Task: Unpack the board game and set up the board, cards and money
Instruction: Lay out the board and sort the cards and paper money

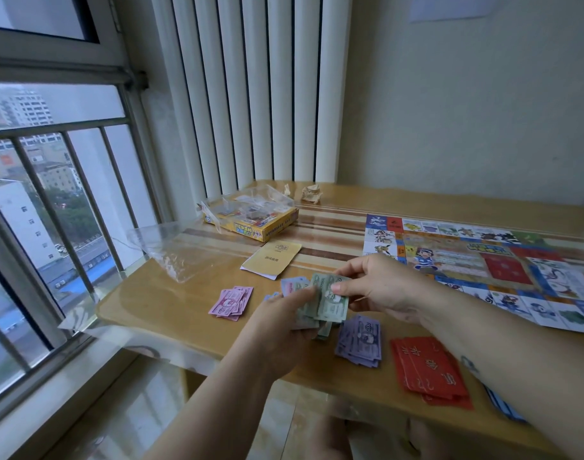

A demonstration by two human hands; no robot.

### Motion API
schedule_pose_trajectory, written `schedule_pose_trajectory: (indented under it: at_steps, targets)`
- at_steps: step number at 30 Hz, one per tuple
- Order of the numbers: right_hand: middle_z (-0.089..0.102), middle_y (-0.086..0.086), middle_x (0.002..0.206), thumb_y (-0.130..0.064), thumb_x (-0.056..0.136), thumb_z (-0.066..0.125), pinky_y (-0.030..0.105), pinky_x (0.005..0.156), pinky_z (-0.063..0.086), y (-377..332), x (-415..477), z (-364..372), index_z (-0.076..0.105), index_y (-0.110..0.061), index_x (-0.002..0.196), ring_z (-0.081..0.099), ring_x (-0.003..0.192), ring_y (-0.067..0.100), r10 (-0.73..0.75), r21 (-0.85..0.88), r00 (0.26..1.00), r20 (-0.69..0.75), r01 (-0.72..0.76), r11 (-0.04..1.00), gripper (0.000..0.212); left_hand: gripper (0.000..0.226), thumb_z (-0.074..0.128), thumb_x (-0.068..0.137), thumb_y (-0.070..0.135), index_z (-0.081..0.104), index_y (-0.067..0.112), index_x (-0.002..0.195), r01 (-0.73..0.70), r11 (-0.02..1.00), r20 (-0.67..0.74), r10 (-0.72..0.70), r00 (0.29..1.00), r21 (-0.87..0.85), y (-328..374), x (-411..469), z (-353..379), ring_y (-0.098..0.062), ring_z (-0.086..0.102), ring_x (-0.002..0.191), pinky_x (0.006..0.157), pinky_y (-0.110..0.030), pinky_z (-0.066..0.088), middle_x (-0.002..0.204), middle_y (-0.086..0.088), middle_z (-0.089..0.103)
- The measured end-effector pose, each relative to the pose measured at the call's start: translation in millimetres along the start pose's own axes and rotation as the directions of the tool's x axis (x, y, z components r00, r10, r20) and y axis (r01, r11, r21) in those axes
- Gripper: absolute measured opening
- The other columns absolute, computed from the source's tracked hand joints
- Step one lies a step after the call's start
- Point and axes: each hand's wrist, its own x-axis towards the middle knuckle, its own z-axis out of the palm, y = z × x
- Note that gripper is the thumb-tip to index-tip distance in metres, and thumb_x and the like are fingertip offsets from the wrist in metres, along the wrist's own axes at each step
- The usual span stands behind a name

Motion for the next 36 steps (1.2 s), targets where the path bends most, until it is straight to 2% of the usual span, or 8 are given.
schedule_pose_trajectory:
  at_steps: [5, 12, 19, 22, 26, 29, 32, 36]
  targets:
    - [0.064, 0.007, 0.084, 0.001, 0.085, 0.065, 0.022, 0.057, 0.05, 0, 0, -7, 0.062, -0.008, 0.088, 0.058, 0.067, 0.013, -0.002, -0.002, 1.0, -0.009, 0.002, 1.0, 0.01, 0.024, 0.042, 0.094, -0.004, 0.048, -0.013, 0.116, 0.05, 0.993, -0.011, -0.051, 0.999, -0.108, 3, 1, -11, -0.035, 0.066, 0.089, 0.059, -0.031, 0.058, 0.106, -0.029, 0.064]
    - [0.07, 0.011, 0.088, 0.002, 0.084, 0.065, 0.029, 0.069, 0.053, 0, -3, -5, 0.064, -0.009, 0.091, 0.065, 0.077, 0.018, -0.024, -0.045, 0.997, 0.067, 0.027, 0.999, 0.013, 0.012, 0.045, 0.094, -0.005, 0.056, -0.004, 0.095, -0.096, 0.992, 0.039, 0.093, 0.995, 0.087, 0, -5, -3, -0.022, 0.071, 0.067, 0.061, -0.027, 0.059, 0.075, -0.016, 0.072]
    - [0.065, 0.006, 0.087, -0.002, 0.087, 0.064, 0.021, 0.058, 0.048, -2, 0, -1, 0.063, -0.013, 0.095, 0.058, 0.067, 0.011, -0.078, -0.123, 0.995, 0.055, 0.084, 0.989, 0.013, 0.012, 0.048, 0.094, -0.002, 0.059, -0.001, 0.095, -0.061, 0.996, -0.025, 0.063, 0.998, 0.065, -5, -2, 5, -0.02, 0.069, 0.065, 0.053, -0.022, 0.056, 0.085, -0.018, 0.07]
    - [0.059, 0.002, 0.078, -0.008, 0.087, 0.065, 0.021, 0.054, 0.043, -2, 4, -3, 0.062, -0.013, 0.093, 0.051, 0.061, 0.009, -0.096, -0.158, 0.995, -0.006, 0.094, 0.983, 0.008, 0.011, 0.049, 0.093, -0.003, 0.059, -0.004, 0.09, -0.04, 0.998, -0.036, 0.038, 0.999, -0.054, 0, -5, 5, -0.018, 0.067, 0.057, 0.051, -0.022, 0.055, 0.079, -0.018, 0.069]
    - [0.051, 0.001, 0.067, -0.013, 0.086, 0.068, 0.023, 0.053, 0.038, 4, 10, -10, 0.061, -0.015, 0.091, 0.043, 0.055, 0.01, -0.057, -0.123, 0.992, -0.116, 0.042, 0.992, 0.009, 0.013, 0.048, 0.093, 0.0, 0.06, -0.002, 0.09, -0.121, 0.978, -0.1, 0.105, 0.989, -0.171, 15, -6, -14, -0.018, 0.061, 0.079, 0.071, -0.026, 0.055, 0.084, -0.012, 0.064]
    - [0.059, 0.005, 0.071, -0.005, 0.086, 0.066, 0.022, 0.05, 0.043, 9, 9, -2, 0.058, -0.012, 0.091, 0.051, 0.053, 0.009, -0.035, -0.07, 0.999, -0.039, 0.032, 0.997, 0.012, 0.022, 0.045, 0.094, -0.001, 0.053, -0.003, 0.114, -0.169, 0.957, -0.14, 0.138, 0.98, -0.237, 26, -4, -28, -0.019, 0.062, 0.084, 0.059, -0.025, 0.058, 0.093, -0.012, 0.064]
    - [0.064, 0.008, 0.077, -0.006, 0.088, 0.064, 0.02, 0.049, 0.047, 15, 11, 11, 0.056, -0.015, 0.095, 0.06, 0.054, 0.01, -0.083, -0.227, 0.997, -0.003, 0.081, 0.971, 0.014, 0.032, 0.044, 0.095, 0.0, 0.048, -0.003, 0.127, -0.167, 0.954, -0.149, 0.132, 0.98, -0.25, 30, -5, -30, -0.02, 0.062, 0.086, 0.065, -0.031, 0.056, 0.097, -0.013, 0.064]
    - [0.059, -0.001, 0.082, -0.017, 0.088, 0.065, 0.022, 0.053, 0.041, 21, 21, 23, 0.058, -0.02, 0.108, 0.056, 0.061, 0.008, -0.22, -0.557, 0.974, -0.052, 0.155, 0.816, 0.021, 0.036, 0.039, 0.097, 0.001, 0.044, -0.003, 0.132, -0.133, 0.959, -0.136, 0.101, 0.986, -0.25, 29, -7, -29, -0.023, 0.06, 0.094, 0.068, -0.035, 0.048, 0.111, -0.017, 0.062]
